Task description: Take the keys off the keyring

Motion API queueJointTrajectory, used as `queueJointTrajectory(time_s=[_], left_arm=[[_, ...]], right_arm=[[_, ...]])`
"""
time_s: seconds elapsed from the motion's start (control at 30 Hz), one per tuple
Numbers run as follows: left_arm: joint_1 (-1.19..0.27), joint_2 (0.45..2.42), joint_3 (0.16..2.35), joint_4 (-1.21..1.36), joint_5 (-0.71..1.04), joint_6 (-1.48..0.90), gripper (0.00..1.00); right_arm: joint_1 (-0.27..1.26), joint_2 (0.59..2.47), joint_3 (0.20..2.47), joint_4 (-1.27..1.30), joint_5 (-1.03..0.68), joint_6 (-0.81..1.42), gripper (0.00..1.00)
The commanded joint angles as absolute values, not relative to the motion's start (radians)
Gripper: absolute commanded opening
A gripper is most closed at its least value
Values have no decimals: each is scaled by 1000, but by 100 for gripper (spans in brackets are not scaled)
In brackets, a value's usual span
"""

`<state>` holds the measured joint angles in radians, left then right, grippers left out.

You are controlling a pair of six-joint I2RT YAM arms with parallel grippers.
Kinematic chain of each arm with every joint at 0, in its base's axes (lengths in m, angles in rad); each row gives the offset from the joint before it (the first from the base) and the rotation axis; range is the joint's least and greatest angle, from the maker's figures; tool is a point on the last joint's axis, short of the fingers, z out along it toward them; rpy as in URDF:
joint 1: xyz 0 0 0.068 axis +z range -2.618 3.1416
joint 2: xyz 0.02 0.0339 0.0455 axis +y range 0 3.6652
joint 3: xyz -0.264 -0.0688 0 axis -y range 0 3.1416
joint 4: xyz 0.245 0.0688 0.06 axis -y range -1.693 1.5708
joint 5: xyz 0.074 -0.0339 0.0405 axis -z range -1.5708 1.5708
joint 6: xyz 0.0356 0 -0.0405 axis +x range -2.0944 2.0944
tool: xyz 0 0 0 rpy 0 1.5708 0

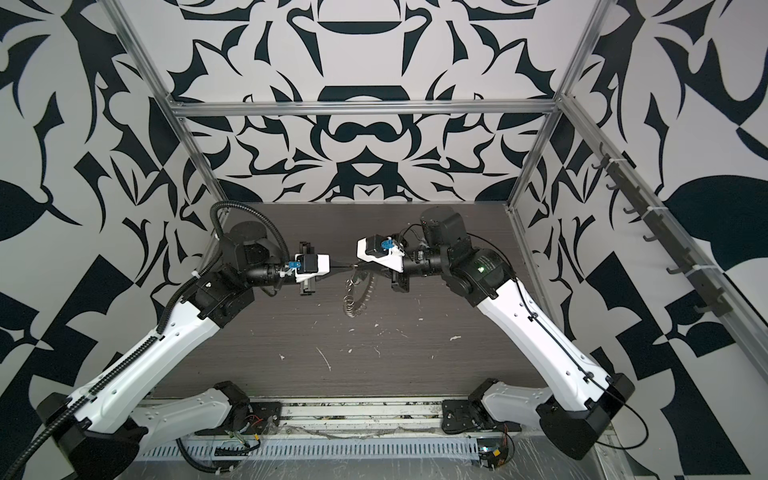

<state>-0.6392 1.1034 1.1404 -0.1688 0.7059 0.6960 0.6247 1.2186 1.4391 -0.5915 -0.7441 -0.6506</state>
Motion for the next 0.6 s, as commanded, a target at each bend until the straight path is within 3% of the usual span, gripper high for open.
queueJointTrajectory(time_s=[0.0,0.1,0.17,0.43,0.57], left_arm=[[-637,1091,1159,-222,661,718,27],[-637,1089,1160,-226,665,718,36],[-637,1091,1155,-214,674,713,37],[-637,1132,1154,-179,717,687,22],[-637,1142,1155,-186,725,688,21]], right_arm=[[637,1225,1518,-676,-664,-720,0],[675,1249,1561,-745,-565,-774,0],[688,1260,1579,-763,-534,-791,0],[724,1276,1603,-774,-472,-802,0],[724,1279,1613,-771,-463,-801,0]])
